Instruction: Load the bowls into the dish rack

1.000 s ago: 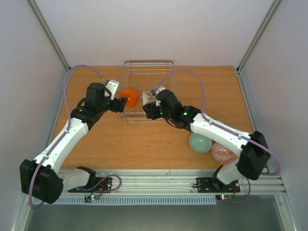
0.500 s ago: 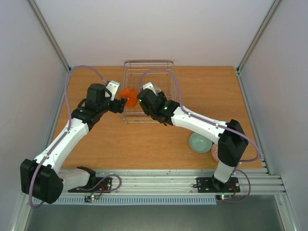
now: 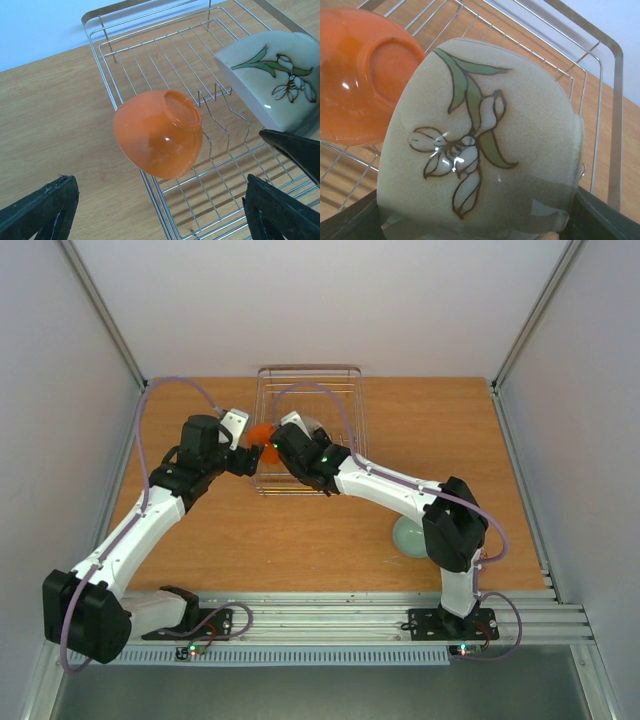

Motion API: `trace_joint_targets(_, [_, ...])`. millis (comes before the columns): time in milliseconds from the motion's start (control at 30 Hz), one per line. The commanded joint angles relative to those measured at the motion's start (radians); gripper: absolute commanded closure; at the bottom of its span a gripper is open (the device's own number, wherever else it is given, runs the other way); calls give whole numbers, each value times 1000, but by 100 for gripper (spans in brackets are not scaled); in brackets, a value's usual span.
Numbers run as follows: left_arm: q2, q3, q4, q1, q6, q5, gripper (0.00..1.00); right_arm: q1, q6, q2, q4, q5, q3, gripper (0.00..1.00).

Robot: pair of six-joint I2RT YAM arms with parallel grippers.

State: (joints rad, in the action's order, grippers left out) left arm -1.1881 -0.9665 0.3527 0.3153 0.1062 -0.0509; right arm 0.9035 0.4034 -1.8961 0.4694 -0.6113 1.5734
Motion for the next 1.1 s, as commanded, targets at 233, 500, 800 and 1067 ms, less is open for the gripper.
trace_joint_targets(233, [-13, 11, -52, -1, 13, 2, 10, -30, 21, -68, -71, -7, 88, 99])
trace_joint_targets(500, [-32, 13, -59, -1, 12, -17, 10, -36, 34, -133, -49, -6, 135, 99])
trace_joint_targets(800, [-42, 14, -62, -2, 14, -24, 10, -39, 44, -210, -22, -50, 193, 95])
trace_joint_targets(1067, [-40, 15, -63, -2, 16, -12, 10, -41, 50, -259, -24, -91, 227, 98])
